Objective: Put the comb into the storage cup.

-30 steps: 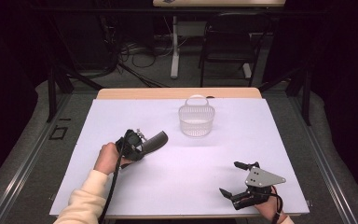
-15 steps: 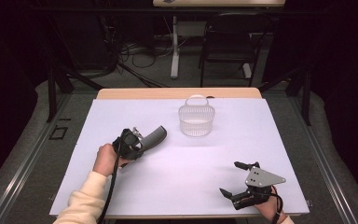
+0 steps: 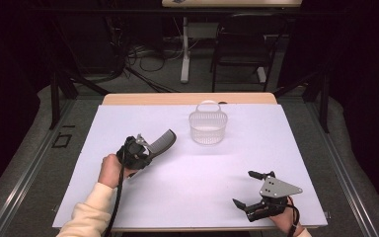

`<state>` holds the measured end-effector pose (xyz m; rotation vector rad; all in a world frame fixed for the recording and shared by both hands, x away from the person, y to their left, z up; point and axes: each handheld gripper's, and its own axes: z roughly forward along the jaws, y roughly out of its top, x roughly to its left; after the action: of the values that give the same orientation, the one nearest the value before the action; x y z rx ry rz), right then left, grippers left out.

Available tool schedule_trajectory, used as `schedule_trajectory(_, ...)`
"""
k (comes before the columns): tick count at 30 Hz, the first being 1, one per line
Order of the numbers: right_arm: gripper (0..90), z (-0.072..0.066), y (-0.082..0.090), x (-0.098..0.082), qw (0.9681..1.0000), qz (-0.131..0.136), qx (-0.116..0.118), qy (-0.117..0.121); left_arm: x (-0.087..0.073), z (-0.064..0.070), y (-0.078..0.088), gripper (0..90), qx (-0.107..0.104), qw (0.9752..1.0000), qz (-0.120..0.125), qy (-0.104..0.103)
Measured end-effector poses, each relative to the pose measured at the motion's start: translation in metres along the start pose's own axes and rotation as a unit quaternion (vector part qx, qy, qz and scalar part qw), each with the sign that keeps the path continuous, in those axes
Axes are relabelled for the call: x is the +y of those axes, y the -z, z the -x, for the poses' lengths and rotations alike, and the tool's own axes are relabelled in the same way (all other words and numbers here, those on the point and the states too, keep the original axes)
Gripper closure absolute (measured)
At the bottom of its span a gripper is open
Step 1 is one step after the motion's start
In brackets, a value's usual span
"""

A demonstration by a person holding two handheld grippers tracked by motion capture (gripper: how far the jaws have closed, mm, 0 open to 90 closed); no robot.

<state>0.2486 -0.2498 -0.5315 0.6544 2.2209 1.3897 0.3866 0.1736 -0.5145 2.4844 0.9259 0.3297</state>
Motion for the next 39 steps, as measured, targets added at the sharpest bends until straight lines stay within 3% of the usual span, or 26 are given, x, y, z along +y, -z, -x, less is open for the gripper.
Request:
schedule_trajectory(4,0.0,0.0,0.0,0.0,1.0,0.0,0.0,0.0,-0.001,-0.001,0.003,72.1,-0.007,0.9999,0.014,0.007)
schedule_trajectory(7,0.0,0.0,0.0,0.0,1.0,-0.001,-0.001,0.001,-0.003,-0.002,0.004,72.1,0.001,0.9994,0.029,0.018)
schedule_trajectory(13,0.0,0.0,0.0,0.0,1.0,-0.001,-0.001,0.002,-0.004,-0.002,0.005,72.1,-0.002,0.9983,0.049,0.031)
schedule_trajectory(39,0.0,-0.001,0.001,0.0,1.0,-0.001,0.0,0.001,-0.002,0.004,0.015,72.1,-0.02,0.9921,0.118,0.039)
